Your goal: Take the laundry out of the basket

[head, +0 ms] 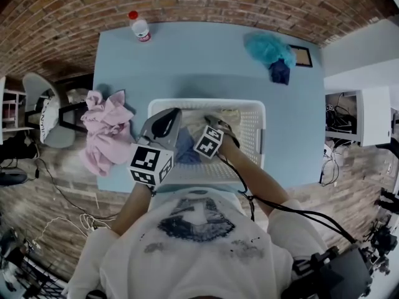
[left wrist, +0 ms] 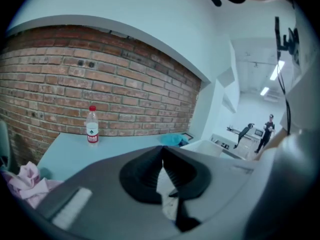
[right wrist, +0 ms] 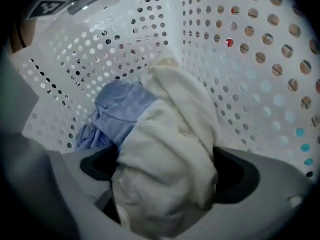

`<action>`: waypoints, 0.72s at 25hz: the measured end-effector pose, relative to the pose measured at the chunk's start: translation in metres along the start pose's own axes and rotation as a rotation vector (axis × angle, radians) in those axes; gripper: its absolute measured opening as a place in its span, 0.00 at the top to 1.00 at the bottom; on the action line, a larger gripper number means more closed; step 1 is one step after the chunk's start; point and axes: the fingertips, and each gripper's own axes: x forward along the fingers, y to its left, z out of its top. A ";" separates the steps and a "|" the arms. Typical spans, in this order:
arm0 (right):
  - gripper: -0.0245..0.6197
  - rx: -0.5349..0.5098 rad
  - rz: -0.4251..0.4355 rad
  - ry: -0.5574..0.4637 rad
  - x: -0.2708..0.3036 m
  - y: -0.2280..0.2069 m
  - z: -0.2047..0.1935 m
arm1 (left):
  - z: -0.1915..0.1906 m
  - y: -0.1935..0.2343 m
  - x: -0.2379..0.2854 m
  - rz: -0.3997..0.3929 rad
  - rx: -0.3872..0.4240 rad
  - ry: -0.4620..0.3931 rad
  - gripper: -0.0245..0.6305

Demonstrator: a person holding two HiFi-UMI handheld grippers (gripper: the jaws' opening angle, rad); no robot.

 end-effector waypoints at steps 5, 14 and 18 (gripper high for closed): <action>0.22 -0.042 0.014 0.021 -0.005 0.005 0.000 | 0.001 0.001 -0.005 -0.002 -0.033 -0.012 0.97; 0.64 -0.060 0.082 0.035 -0.007 0.027 0.003 | 0.000 0.005 -0.014 0.015 -0.035 -0.016 0.97; 0.69 -0.056 0.093 0.037 -0.010 0.029 0.002 | -0.001 0.005 -0.019 0.034 -0.026 -0.013 0.97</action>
